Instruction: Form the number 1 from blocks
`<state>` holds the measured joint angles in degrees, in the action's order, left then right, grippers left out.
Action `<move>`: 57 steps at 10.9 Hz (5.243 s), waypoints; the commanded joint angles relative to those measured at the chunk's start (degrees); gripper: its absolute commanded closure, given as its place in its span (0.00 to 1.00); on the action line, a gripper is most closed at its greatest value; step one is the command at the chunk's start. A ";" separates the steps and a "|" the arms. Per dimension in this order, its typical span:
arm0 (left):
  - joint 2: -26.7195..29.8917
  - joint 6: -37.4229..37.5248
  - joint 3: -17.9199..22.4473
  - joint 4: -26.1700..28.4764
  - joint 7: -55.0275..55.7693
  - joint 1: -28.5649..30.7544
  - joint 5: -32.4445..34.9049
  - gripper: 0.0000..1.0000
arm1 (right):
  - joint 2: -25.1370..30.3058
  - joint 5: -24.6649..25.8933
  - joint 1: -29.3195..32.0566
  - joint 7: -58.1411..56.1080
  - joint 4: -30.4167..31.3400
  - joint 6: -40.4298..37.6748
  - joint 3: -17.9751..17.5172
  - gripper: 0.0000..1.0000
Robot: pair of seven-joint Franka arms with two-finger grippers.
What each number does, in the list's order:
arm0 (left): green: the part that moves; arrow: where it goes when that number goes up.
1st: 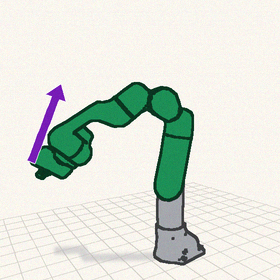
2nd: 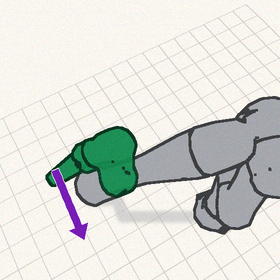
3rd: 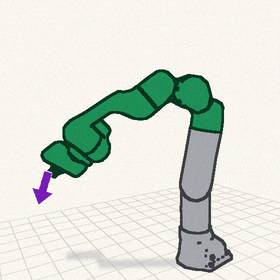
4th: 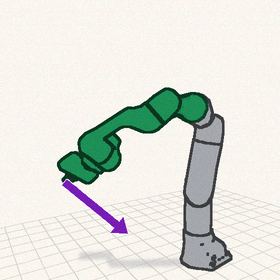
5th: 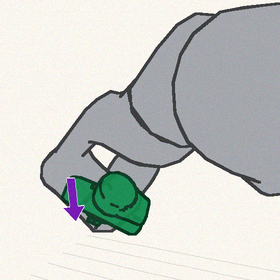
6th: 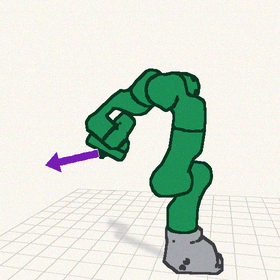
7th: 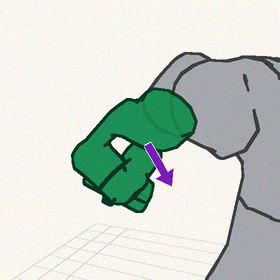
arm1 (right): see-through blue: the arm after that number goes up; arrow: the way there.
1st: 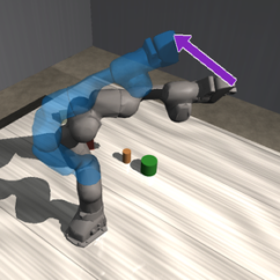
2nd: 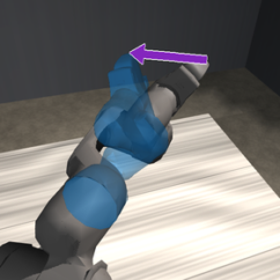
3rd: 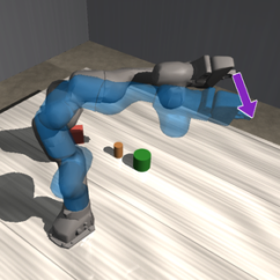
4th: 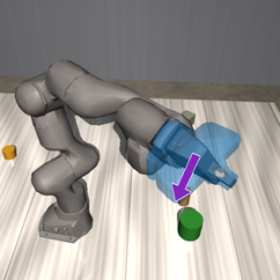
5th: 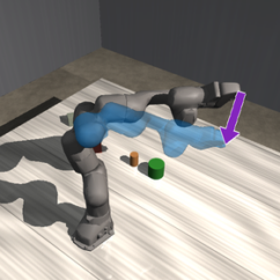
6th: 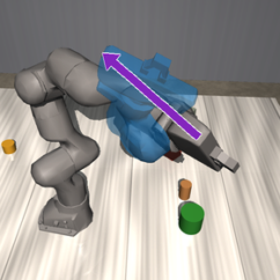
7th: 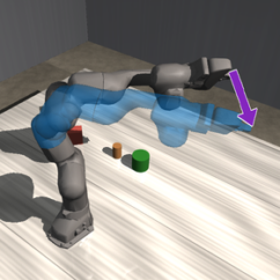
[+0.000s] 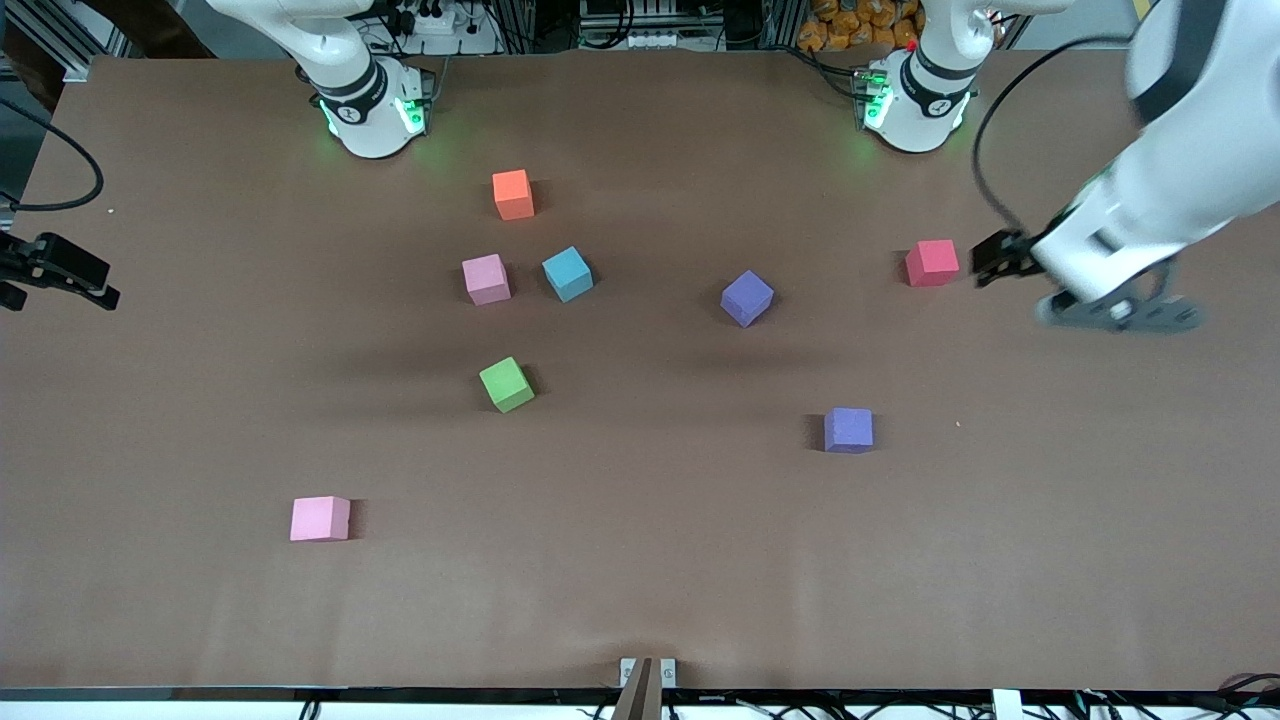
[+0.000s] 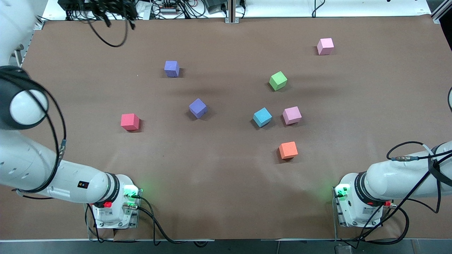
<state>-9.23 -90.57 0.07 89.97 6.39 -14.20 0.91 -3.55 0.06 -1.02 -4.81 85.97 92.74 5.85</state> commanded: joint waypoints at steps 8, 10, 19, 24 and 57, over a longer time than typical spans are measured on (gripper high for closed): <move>-18.01 -7.96 0.10 -7.97 23.87 -11.52 -0.47 0.00 | -9.01 -4.70 -7.84 -0.03 1.92 3.66 -0.05 0.00; -18.62 -8.13 -0.24 -7.97 34.95 -16.71 -0.65 0.00 | -10.52 -7.17 -11.70 0.07 4.89 7.95 -0.05 0.00; -13.37 -22.58 -0.33 7.01 41.95 -18.34 -5.66 0.00 | -11.83 -9.81 -16.38 -12.65 23.72 29.08 -0.05 0.00; -18.25 -33.25 -0.16 4.70 27.48 -16.04 -3.64 0.00 | -17.09 -10.95 -22.51 -12.94 24.51 32.23 -0.05 0.00; -29.61 -33.80 0.81 1.26 10.04 -5.92 4.45 0.00 | -26.59 -18.07 -52.94 35.13 23.02 48.67 2.06 0.59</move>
<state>-37.56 -124.18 1.12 92.67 15.05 -20.14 4.47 -28.75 -17.97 -53.19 28.62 109.31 140.33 7.01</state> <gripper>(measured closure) 0.000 0.405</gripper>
